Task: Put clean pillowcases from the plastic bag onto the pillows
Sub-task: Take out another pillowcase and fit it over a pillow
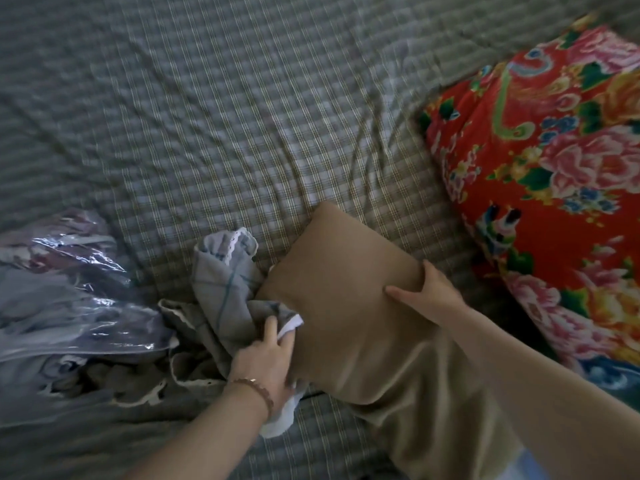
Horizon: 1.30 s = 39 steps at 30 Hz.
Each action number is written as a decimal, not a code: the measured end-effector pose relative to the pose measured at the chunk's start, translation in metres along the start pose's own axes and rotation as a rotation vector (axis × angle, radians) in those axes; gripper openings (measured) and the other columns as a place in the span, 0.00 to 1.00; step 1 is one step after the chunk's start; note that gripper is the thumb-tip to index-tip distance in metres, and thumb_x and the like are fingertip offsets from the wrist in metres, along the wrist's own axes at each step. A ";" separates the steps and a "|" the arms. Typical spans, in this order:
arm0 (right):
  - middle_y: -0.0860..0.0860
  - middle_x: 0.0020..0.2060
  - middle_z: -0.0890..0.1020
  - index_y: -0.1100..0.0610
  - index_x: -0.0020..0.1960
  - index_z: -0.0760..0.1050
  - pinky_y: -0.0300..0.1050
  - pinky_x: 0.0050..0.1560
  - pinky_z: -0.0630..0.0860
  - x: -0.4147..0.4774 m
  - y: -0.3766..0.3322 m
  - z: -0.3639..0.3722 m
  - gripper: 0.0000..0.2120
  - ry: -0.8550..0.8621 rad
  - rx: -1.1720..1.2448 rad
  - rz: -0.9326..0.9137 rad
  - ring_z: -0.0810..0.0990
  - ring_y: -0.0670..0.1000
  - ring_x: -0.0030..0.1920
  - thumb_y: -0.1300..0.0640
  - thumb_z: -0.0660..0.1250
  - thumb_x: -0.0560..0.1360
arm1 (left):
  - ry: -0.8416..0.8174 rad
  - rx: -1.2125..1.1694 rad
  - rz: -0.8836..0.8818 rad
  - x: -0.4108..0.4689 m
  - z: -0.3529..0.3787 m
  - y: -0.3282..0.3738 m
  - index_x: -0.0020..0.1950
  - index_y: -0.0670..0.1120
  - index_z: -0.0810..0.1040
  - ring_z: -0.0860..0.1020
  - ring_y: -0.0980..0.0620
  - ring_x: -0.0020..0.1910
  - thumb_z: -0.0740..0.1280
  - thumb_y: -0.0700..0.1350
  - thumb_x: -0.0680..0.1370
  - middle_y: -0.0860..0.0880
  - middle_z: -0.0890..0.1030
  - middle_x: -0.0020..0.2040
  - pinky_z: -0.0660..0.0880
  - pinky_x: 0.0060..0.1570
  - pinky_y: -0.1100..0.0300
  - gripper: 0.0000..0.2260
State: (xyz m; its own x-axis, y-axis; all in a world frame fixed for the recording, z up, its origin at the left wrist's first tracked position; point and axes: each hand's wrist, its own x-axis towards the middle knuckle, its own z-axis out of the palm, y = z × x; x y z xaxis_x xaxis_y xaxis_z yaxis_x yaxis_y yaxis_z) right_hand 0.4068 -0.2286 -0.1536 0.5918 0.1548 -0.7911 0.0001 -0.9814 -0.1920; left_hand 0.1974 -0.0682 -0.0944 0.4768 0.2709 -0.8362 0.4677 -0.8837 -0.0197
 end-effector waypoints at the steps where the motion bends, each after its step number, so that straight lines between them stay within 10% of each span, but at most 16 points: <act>1: 0.52 0.69 0.67 0.54 0.74 0.56 0.53 0.67 0.66 0.003 -0.005 0.006 0.50 0.001 -0.018 -0.002 0.66 0.55 0.69 0.29 0.67 0.62 | 0.037 0.082 0.007 0.008 0.008 0.005 0.75 0.45 0.54 0.76 0.43 0.51 0.68 0.53 0.72 0.40 0.55 0.71 0.74 0.41 0.55 0.36; 5: 0.52 0.65 0.71 0.55 0.73 0.57 0.50 0.65 0.68 -0.021 -0.014 0.022 0.56 0.034 -0.141 -0.164 0.69 0.54 0.65 0.24 0.66 0.55 | 0.278 0.121 0.062 0.051 0.026 0.010 0.46 0.42 0.83 0.73 0.46 0.21 0.66 0.41 0.64 0.39 0.70 0.49 0.68 0.17 0.62 0.12; 9: 0.56 0.71 0.60 0.61 0.76 0.39 0.50 0.71 0.55 -0.072 -0.007 0.056 0.71 -0.092 -0.403 -0.243 0.59 0.56 0.71 0.21 0.63 0.50 | 0.182 -0.024 -0.002 0.061 0.005 0.016 0.65 0.47 0.70 0.80 0.43 0.48 0.56 0.40 0.76 0.46 0.76 0.56 0.74 0.41 0.56 0.18; 12: 0.68 0.62 0.71 0.73 0.70 0.57 0.62 0.63 0.69 -0.095 -0.015 0.101 0.78 0.000 -0.421 -0.207 0.73 0.66 0.62 0.19 0.61 0.36 | 0.225 -0.229 -0.047 0.063 -0.012 0.022 0.53 0.47 0.76 0.78 0.42 0.53 0.56 0.45 0.76 0.46 0.80 0.53 0.73 0.47 0.56 0.11; 19: 0.64 0.45 0.79 0.71 0.59 0.72 0.59 0.48 0.77 -0.057 -0.026 0.108 0.57 0.153 -0.231 -0.120 0.80 0.65 0.45 0.43 0.79 0.36 | 0.180 -0.307 -0.045 0.070 -0.048 0.034 0.54 0.48 0.77 0.77 0.43 0.56 0.62 0.47 0.73 0.46 0.80 0.54 0.73 0.50 0.56 0.12; 27: 0.51 0.45 0.79 0.54 0.51 0.69 0.43 0.37 0.70 -0.029 -0.014 0.053 0.11 0.167 -0.193 -0.200 0.78 0.55 0.44 0.52 0.64 0.71 | 0.230 -0.467 -0.086 0.054 -0.048 -0.039 0.69 0.48 0.64 0.77 0.47 0.44 0.64 0.40 0.75 0.48 0.77 0.49 0.75 0.42 0.56 0.24; 32: 0.47 0.42 0.79 0.51 0.50 0.73 0.42 0.41 0.72 -0.062 -0.013 0.026 0.08 0.010 -0.267 -0.364 0.77 0.51 0.43 0.55 0.62 0.72 | 0.224 -0.344 -0.263 0.027 -0.053 -0.104 0.73 0.54 0.57 0.76 0.42 0.56 0.62 0.39 0.74 0.44 0.70 0.66 0.75 0.52 0.50 0.29; 39: 0.43 0.46 0.81 0.43 0.51 0.75 0.36 0.47 0.73 -0.131 -0.017 -0.032 0.11 -0.140 -0.326 -0.530 0.79 0.46 0.48 0.54 0.63 0.71 | 0.263 -0.353 -0.316 0.006 -0.092 -0.130 0.74 0.51 0.52 0.75 0.39 0.55 0.65 0.37 0.72 0.40 0.71 0.64 0.74 0.51 0.49 0.34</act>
State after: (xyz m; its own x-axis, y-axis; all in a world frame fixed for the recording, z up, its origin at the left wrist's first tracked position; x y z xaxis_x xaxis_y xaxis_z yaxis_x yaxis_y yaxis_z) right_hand 0.3550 -0.2362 -0.0283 0.3331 0.6202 -0.7102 0.5221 -0.7485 -0.4088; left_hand 0.2081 0.0837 -0.0463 0.4212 0.6296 -0.6528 0.8189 -0.5735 -0.0248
